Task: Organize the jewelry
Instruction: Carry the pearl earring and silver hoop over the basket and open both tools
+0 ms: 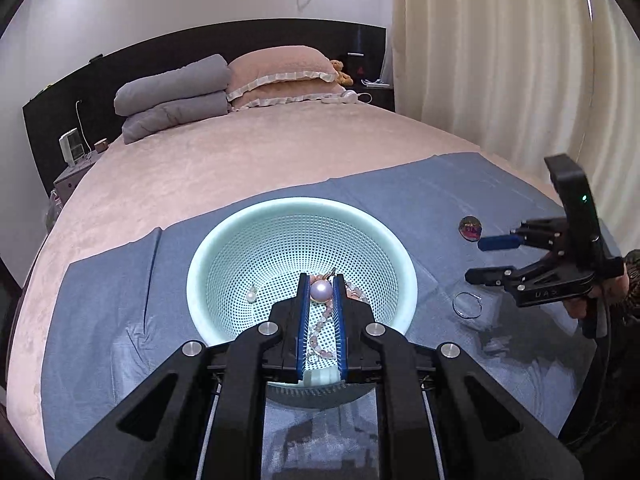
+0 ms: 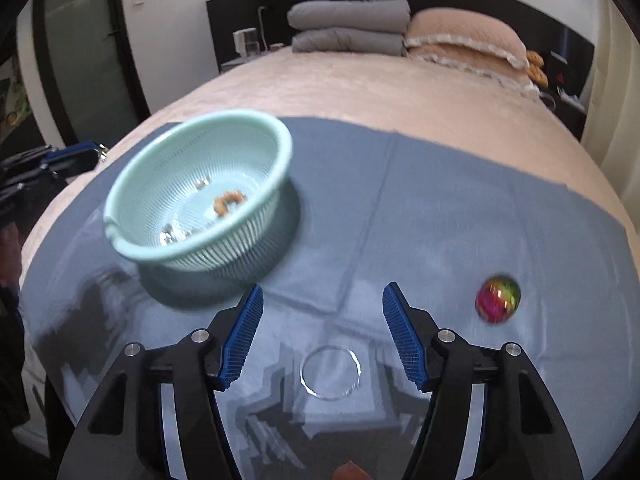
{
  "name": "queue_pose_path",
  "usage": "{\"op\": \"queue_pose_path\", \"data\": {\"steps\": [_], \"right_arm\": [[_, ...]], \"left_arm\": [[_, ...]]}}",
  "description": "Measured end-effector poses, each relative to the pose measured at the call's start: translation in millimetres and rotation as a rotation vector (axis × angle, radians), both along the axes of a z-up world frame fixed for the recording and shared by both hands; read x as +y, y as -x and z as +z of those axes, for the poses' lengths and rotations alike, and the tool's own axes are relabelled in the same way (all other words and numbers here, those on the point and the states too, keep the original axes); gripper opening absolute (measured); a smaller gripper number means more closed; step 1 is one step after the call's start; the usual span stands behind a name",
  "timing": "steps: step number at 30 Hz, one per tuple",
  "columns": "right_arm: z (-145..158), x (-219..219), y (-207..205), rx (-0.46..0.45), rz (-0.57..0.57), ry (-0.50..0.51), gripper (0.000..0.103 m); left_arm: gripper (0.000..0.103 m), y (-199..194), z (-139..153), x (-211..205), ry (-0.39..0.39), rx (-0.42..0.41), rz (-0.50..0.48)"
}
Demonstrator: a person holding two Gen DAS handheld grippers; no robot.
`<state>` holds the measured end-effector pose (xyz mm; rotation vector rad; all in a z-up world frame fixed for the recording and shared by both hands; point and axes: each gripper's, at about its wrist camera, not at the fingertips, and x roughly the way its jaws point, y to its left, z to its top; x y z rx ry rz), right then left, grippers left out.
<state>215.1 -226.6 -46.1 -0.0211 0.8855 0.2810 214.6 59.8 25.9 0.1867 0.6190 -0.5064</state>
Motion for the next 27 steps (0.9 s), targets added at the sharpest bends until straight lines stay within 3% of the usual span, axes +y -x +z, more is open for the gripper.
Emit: {"op": "queue_pose_path", "data": {"steps": [5, 8, 10, 12, 13, 14, 20, 27], "right_arm": [[-41.6, -2.3, 5.4, 0.103, -0.032, 0.013, 0.055], [-50.9, 10.3, 15.4, 0.065, -0.021, 0.086, 0.050], [-50.1, 12.7, 16.6, 0.057, -0.020, 0.077, 0.036], [-48.7, 13.6, 15.5, 0.060, -0.014, 0.075, 0.033], [-46.7, 13.5, 15.8, 0.057, -0.007, 0.065, 0.006], [-43.4, 14.3, 15.4, 0.055, -0.010, 0.066, 0.004], [-32.1, 19.6, 21.8, 0.026, 0.000, 0.075, 0.003], [16.0, 30.5, 23.7, -0.080, 0.031, 0.066, 0.003]], "left_arm": [[0.012, 1.0, -2.6, -1.8, -0.005, 0.008, -0.004], [0.012, 1.7, -2.5, 0.2, -0.008, 0.010, -0.004], [0.012, 2.1, -2.6, -0.1, -0.009, 0.013, -0.002], [0.012, 2.4, -3.3, -0.6, -0.011, 0.016, -0.001], [0.012, 2.5, -3.4, -1.2, -0.013, 0.018, -0.001], [0.012, 3.0, -3.8, -1.8, -0.014, 0.019, -0.002], [0.012, 5.9, -4.5, -4.4, -0.012, 0.020, -0.006], [0.012, 7.6, -1.1, -1.5, -0.008, 0.004, -0.009]]}}
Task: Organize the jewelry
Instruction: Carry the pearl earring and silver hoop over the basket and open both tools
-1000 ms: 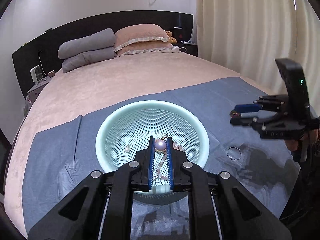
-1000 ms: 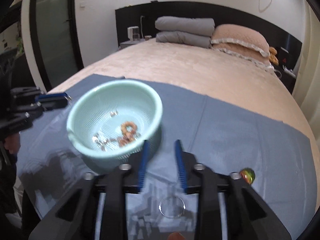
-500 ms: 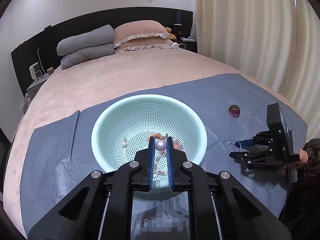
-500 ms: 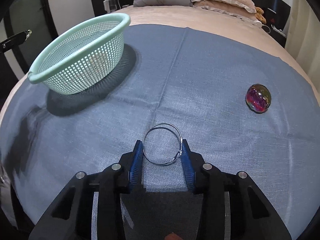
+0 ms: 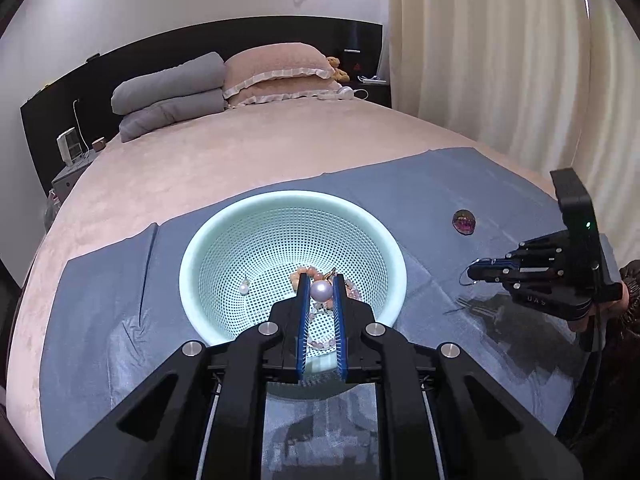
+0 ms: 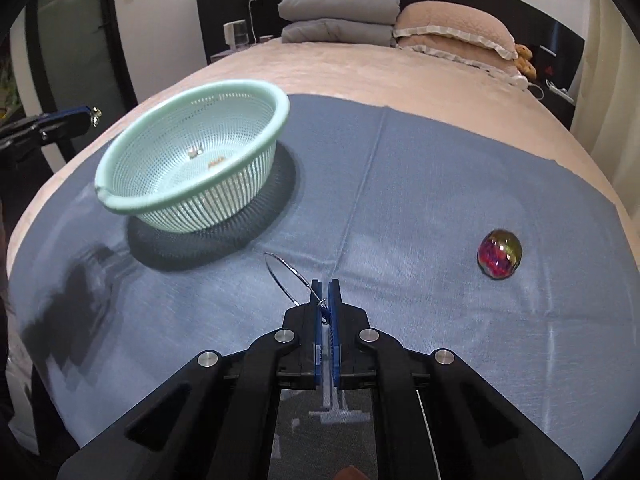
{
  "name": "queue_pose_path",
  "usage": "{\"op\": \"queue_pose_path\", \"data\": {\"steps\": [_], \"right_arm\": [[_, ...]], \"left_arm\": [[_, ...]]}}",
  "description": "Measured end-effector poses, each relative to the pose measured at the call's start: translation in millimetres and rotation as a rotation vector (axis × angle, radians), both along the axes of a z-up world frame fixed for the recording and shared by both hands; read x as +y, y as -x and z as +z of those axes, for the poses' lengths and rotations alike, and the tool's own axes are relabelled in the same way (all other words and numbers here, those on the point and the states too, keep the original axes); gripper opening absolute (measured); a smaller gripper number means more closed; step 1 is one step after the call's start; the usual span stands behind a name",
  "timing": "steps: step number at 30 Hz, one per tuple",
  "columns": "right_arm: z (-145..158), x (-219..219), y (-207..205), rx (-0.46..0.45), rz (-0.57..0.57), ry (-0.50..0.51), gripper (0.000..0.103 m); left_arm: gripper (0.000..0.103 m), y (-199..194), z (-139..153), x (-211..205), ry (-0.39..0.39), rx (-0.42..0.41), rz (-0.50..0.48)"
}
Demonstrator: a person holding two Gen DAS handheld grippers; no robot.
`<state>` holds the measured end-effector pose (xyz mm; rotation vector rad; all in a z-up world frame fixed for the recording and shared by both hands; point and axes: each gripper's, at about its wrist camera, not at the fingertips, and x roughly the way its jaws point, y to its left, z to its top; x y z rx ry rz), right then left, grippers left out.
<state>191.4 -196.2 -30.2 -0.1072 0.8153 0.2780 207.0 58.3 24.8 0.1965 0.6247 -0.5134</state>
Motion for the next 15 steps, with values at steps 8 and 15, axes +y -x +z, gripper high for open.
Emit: {"op": "queue_pose_path", "data": {"steps": [8, 15], "right_arm": [[59.5, 36.2, -22.0, -0.115, 0.103, -0.019, 0.003], [56.6, 68.9, -50.0, -0.082, 0.153, -0.018, 0.003]], "left_arm": [[0.012, -1.7, -0.3, 3.2, 0.019, 0.005, -0.002], [0.012, -11.4, -12.0, 3.6, 0.016, 0.032, 0.021]]}}
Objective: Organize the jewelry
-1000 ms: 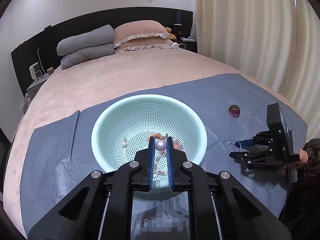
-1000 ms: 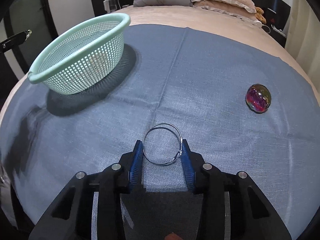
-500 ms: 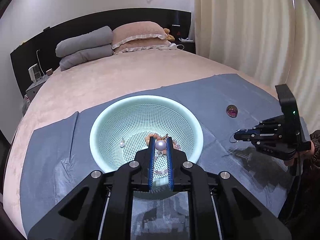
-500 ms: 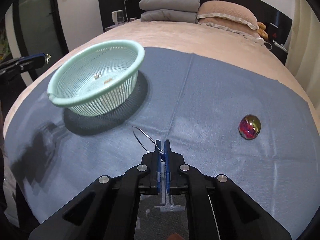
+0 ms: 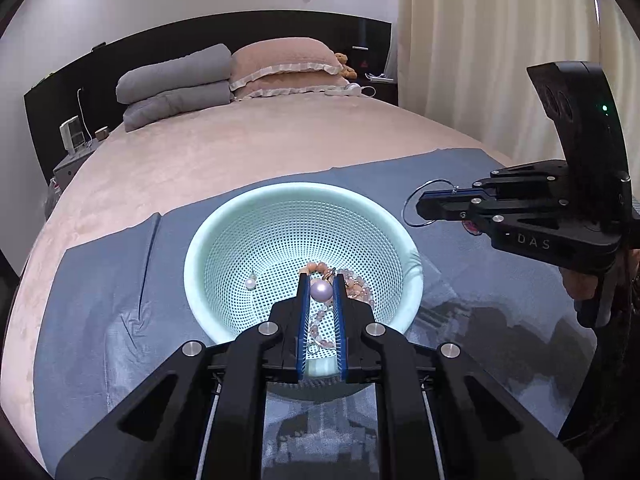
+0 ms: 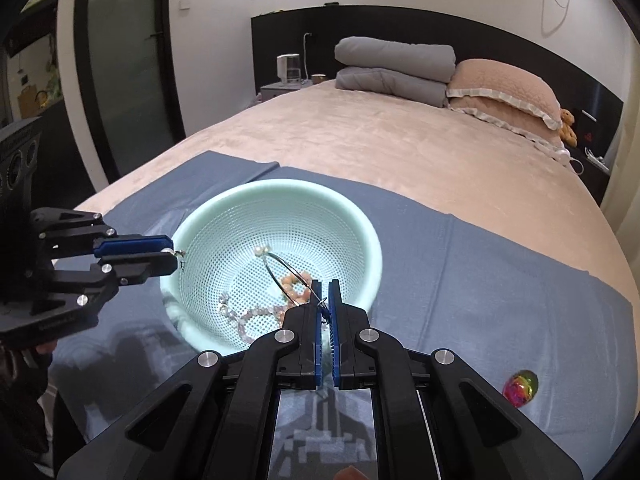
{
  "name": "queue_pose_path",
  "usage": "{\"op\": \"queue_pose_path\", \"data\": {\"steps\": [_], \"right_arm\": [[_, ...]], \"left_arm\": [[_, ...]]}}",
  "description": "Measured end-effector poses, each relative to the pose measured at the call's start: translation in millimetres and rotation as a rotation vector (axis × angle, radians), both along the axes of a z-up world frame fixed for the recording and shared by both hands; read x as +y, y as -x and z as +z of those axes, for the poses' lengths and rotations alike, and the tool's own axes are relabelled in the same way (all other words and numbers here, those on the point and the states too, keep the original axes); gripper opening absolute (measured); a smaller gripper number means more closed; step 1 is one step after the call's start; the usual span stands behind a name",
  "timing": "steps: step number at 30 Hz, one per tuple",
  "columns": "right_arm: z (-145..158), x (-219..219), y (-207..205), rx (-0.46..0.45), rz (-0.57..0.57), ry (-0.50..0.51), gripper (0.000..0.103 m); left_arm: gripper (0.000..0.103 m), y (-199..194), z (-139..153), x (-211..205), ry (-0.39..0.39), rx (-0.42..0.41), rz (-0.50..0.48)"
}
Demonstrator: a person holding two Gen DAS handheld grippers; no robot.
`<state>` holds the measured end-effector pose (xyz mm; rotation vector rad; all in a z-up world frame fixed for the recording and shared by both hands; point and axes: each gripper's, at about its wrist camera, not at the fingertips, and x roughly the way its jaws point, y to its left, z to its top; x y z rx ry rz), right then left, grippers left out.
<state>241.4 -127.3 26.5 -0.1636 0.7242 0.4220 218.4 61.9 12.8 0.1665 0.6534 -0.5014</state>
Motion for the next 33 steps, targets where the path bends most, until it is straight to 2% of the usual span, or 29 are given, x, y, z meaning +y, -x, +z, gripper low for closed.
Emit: {"op": "queue_pose_path", "data": {"steps": [10, 12, 13, 14, 15, 17, 19, 22, 25, 30, 33], "right_arm": [[-14.6, 5.6, -19.3, 0.032, -0.023, -0.004, 0.007], [-15.2, 4.1, -19.8, 0.032, -0.031, 0.001, 0.032], [-14.5, 3.3, -20.2, 0.025, -0.037, 0.005, 0.064], [-13.0, 2.2, -20.2, 0.011, -0.042, 0.005, 0.073], [-12.0, 1.5, -20.4, 0.007, -0.048, 0.006, 0.072], [-10.7, -2.2, -22.8, 0.009, -0.070, 0.004, 0.077], [-10.3, -6.2, -26.3, 0.013, -0.082, -0.007, 0.081], [-10.5, -12.2, -30.1, 0.027, -0.093, -0.030, 0.081], [-13.7, -15.0, -33.1, 0.045, -0.105, -0.041, 0.081], [-29.5, -18.7, -40.8, 0.121, -0.115, -0.079, 0.079], [-40.9, -22.5, -47.5, 0.180, -0.128, -0.111, 0.069]], "left_arm": [[0.012, -15.7, -12.0, 6.7, -0.005, 0.020, 0.030], [0.012, -19.3, -14.0, 7.8, -0.007, 0.022, 0.044], [0.013, -20.3, -15.3, 9.0, -0.001, 0.027, 0.040], [0.017, -21.2, -16.4, 9.5, -0.002, 0.029, 0.042], [0.022, -21.8, -17.2, 10.4, -0.006, 0.029, 0.047], [0.044, -21.4, -17.4, 12.5, -0.006, 0.023, 0.052], [0.054, -20.5, -16.1, 15.7, -0.002, 0.009, 0.070], [0.055, -21.2, -15.0, 19.1, -0.006, 0.009, 0.079], [0.060, -23.9, -15.8, 23.4, -0.021, 0.008, 0.095], [0.062, -35.0, -22.2, 39.1, 0.009, 0.054, 0.150], [0.062, -44.7, -32.1, 48.6, 0.021, 0.112, 0.193]]}}
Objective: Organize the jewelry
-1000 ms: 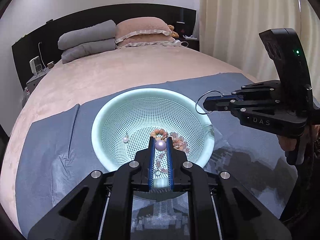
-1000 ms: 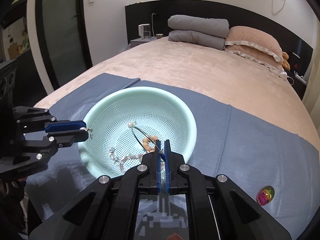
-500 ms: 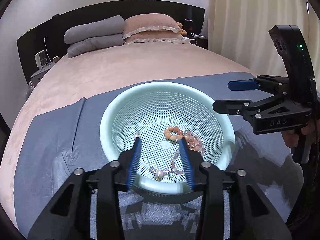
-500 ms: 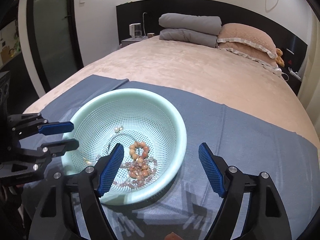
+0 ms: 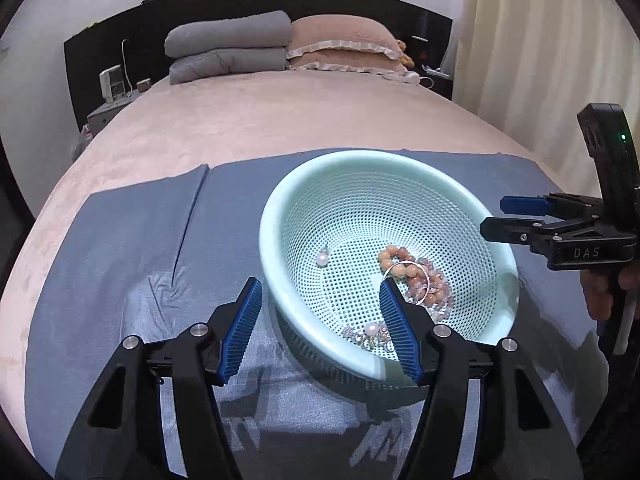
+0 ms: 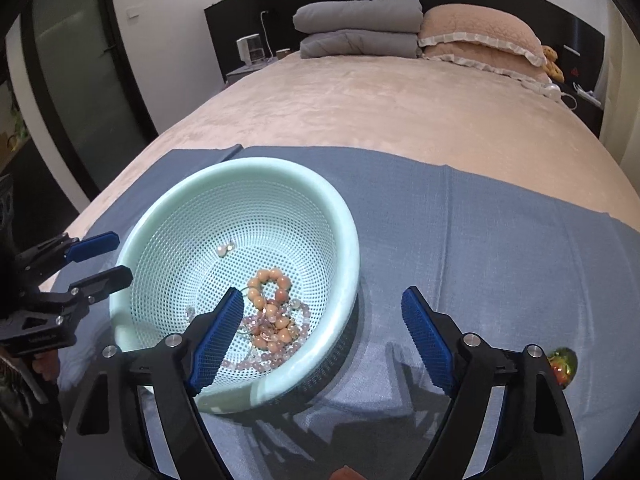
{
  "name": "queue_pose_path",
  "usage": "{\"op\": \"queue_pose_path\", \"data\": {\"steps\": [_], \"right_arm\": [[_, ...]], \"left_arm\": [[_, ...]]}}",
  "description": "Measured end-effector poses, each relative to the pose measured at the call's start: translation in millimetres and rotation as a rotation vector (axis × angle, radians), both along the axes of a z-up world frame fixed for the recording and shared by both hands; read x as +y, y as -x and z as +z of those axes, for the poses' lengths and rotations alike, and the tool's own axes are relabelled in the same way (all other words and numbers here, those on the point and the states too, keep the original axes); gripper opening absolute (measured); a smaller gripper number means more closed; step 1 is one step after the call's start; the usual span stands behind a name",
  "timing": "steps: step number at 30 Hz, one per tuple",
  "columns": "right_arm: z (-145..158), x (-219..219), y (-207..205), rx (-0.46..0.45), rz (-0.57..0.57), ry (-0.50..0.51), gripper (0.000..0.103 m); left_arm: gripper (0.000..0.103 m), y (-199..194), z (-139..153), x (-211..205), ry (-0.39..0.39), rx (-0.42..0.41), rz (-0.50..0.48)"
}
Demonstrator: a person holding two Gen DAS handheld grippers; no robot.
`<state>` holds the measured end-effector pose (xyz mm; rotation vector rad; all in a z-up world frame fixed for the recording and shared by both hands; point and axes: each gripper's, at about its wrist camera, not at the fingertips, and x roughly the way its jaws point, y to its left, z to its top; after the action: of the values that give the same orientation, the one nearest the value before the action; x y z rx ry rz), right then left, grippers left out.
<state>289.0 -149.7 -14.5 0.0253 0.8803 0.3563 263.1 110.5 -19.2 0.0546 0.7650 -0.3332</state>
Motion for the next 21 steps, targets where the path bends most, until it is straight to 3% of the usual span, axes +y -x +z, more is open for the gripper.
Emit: {"op": "queue_pose_path", "data": {"steps": [4, 7, 8, 21], "right_arm": [[-13.5, -4.1, -3.6, 0.067, -0.002, -0.046, 0.025], [-14.4, -8.7, 0.3, 0.072, -0.001, -0.059, 0.024], [-13.9, -9.9, 2.0, 0.072, -0.001, -0.062, 0.024], [-4.0, -27.0, 37.6, 0.054, -0.038, -0.043, 0.024]], "left_arm": [[0.062, -5.6, -14.6, 2.8, 0.041, 0.062, 0.015], [0.059, 0.1, -18.3, -2.2, 0.051, 0.057, -0.013], [0.051, 0.9, -18.0, -5.8, 0.053, 0.058, -0.027], [0.051, 38.8, -9.1, -32.1, 0.012, 0.034, -0.090]]}}
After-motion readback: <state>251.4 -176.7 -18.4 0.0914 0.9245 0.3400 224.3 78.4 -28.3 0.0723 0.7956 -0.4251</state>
